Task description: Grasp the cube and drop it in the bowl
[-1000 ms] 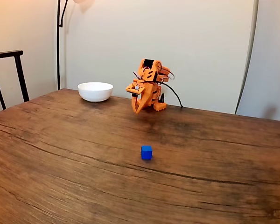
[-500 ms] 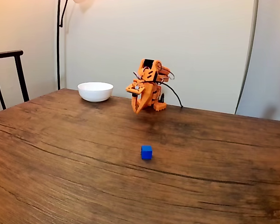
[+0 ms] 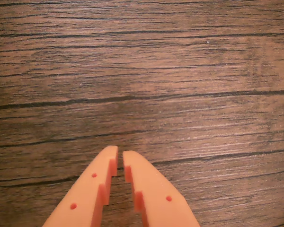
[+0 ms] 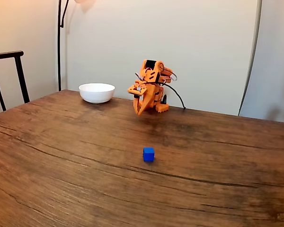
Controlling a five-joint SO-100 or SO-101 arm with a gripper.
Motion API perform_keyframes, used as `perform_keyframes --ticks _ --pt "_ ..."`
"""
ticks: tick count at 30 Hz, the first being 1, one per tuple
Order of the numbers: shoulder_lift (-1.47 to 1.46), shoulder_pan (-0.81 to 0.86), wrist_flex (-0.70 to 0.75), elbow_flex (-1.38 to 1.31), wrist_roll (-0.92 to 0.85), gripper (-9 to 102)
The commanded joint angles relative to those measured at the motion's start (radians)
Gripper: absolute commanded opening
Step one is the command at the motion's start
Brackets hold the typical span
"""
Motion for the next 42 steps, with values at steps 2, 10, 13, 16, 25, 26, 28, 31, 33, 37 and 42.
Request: perform_keyframes --ticks 2,10,13,16,25,26,28,31,33,37,42 --pt "-0.017 -0.006 0.031 -0.005 0.005 0" --pt "-0.017 -0.006 0.031 -0.005 0.005 0" --pt "-0.006 0.005 0.026 -0.005 -0.006 0" --pt "-0.006 -0.005 0.025 -0.005 -0.006 0" --pt "-0.006 -0.008 0.015 -0.005 -0.008 0" --pt "-0.006 -0.008 0.015 -0.005 -0.008 0" --pt "-0.006 -0.011 0.014 -0.005 -0.009 0" --pt "-0.006 -0.077 -0.025 -0.005 -0.009 0" --pt "-0.006 -0.141 -0.083 -0.005 -0.009 0" --pt "-0.006 -0.258 -0.183 -0.005 -0.011 0" --pt "-0.006 -0.371 -0.238 -0.005 -0.103 0"
